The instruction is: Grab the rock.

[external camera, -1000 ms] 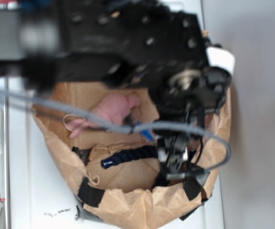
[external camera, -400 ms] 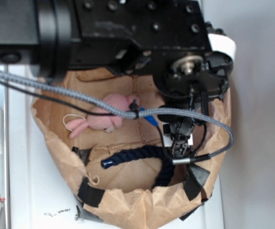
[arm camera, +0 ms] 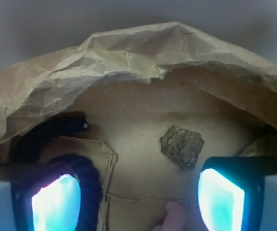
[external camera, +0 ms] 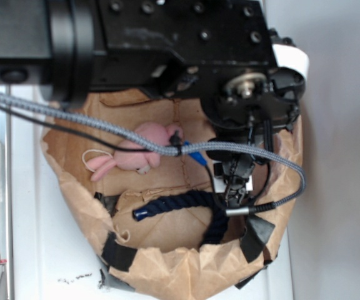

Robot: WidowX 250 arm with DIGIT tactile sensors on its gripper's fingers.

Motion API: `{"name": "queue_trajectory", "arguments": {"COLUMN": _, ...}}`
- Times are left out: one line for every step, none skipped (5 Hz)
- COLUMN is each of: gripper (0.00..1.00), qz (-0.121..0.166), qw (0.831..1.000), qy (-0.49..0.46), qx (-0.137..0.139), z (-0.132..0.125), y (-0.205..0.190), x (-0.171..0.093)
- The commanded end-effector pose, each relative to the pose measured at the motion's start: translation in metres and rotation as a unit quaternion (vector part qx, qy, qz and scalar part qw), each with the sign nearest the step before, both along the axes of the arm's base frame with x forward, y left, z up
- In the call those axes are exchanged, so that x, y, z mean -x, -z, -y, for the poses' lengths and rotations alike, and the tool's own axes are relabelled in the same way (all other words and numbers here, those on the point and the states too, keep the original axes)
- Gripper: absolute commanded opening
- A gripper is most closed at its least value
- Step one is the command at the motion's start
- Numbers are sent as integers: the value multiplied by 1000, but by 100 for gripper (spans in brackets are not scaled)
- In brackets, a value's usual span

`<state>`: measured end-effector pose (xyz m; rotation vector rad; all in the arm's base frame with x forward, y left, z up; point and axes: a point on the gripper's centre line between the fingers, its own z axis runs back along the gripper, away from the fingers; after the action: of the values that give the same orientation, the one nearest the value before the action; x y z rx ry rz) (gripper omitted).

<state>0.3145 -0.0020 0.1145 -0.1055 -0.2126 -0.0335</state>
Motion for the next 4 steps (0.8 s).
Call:
{"name": "queue_trajectory", "arguments": {"gripper": 100, "qz": 22, "qw": 999, "qy": 3, "qx": -45, "z": -10, "y": 23, "x": -7}}
{"name": "queue_trajectory", "arguments": {"gripper": 100, "qz": 5, "qw": 996, "qy": -14, "qx": -88, "z": -15, "y": 36, "x": -12}}
{"name": "queue_trajectory", "arguments": {"gripper": 100, "qz": 15, "qw": 995, "qy": -31, "qx": -97, "z": -8, "y": 52, "x": -27}}
{"name": "queue_trajectory", "arguments": {"gripper": 100, "qz": 11, "qw": 995, "qy": -34, "qx": -97, "z": 3, "y": 65, "x": -37}}
